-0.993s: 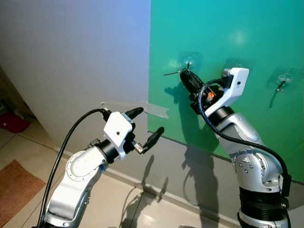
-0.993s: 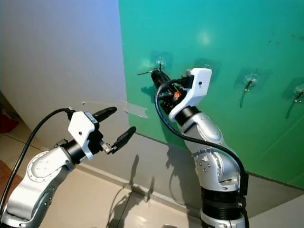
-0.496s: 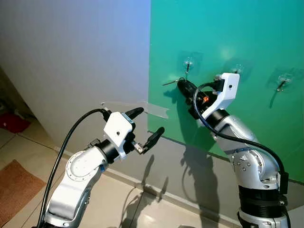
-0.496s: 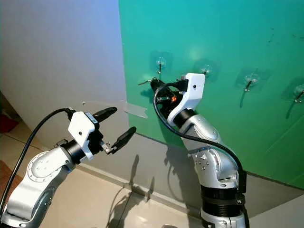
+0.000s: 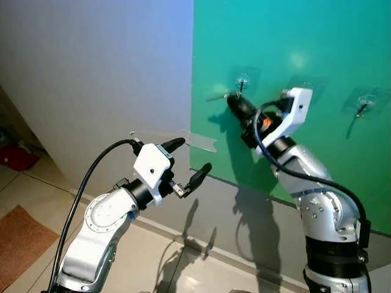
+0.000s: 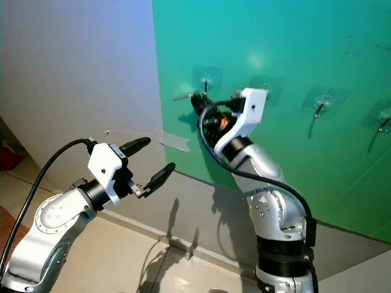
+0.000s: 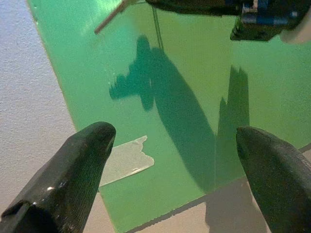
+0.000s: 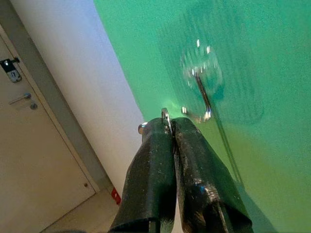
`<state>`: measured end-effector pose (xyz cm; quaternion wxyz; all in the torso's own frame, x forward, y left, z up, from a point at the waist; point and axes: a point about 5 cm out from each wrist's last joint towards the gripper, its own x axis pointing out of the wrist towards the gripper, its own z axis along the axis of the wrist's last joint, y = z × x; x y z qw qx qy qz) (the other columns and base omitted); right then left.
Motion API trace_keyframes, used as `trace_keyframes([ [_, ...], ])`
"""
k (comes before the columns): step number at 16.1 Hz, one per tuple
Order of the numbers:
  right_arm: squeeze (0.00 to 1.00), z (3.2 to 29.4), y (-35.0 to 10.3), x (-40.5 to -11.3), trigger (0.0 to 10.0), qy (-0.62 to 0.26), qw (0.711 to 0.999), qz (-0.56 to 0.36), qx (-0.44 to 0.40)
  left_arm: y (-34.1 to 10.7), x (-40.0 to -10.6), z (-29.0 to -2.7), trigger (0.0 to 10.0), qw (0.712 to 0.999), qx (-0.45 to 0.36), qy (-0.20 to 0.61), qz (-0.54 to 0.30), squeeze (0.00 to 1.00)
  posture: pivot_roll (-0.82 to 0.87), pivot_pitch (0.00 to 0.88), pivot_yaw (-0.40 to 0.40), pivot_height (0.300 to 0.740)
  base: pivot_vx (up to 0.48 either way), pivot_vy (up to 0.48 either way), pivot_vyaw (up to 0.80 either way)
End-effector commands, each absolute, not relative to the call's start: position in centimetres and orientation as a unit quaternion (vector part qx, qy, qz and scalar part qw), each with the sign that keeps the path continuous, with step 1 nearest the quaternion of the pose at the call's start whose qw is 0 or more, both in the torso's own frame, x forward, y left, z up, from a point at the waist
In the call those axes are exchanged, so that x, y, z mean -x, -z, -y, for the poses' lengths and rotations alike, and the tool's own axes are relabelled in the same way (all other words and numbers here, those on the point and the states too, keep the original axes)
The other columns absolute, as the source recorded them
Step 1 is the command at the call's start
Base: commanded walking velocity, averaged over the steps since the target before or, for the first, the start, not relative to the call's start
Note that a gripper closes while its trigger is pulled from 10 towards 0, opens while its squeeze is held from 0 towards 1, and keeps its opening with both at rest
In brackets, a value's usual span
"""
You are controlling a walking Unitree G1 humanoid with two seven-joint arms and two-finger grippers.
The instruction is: Hang keys on a hook
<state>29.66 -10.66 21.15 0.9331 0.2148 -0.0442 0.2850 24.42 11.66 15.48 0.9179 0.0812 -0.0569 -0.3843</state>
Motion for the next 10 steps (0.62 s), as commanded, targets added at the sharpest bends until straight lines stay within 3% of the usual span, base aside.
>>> trace_keyframes([
  [1, 0.0, 10.9, -21.6, -29.9, 10.0, -0.279, 0.935, 0.054, -0.213, -15.6, -24.5, -11.5, 10.0, 0.915, -0.084, 0.391, 0.056, 0.0, -0.05, 0.0, -0.007, 0.74, 0.0, 0.0, 0.0],
  [10, 0.0, 11.7, -21.7, -31.0, 10.0, -0.24, 0.942, 0.055, -0.228, -15.7, -24.6, -11.5, 10.0, 0.916, -0.083, 0.389, 0.058, 0.0, -0.06, 0.0, -0.008, 0.74, 0.0, 0.0, 0.0],
])
